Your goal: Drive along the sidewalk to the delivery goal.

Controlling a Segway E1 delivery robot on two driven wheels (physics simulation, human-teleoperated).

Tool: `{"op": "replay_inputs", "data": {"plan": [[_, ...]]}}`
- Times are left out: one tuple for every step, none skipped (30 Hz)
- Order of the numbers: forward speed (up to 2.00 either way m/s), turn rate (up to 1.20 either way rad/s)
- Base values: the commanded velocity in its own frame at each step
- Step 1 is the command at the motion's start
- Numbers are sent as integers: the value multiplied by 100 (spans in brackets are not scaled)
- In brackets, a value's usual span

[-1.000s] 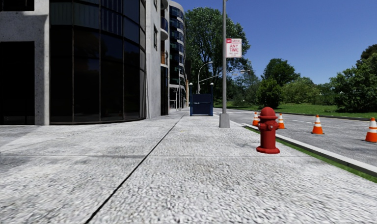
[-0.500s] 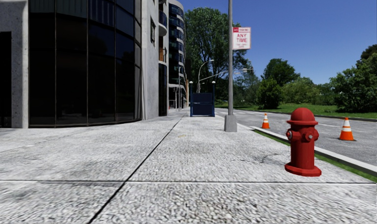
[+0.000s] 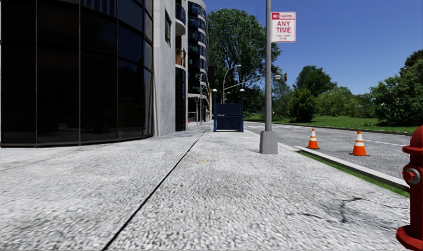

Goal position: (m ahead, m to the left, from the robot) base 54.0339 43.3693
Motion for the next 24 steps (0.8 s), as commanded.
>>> {"op": "replay_inputs", "data": {"plan": [[200, 0], [200, 0], [200, 0], [200, 0], [200, 0], [200, 0], [200, 0], [200, 0], [200, 0], [200, 0], [200, 0], [200, 0], [200, 0], [200, 0], [200, 0], [200, 0], [200, 0], [200, 0], [200, 0], [200, 0], [200, 0], [200, 0], [200, 0], [200, 0]]}}
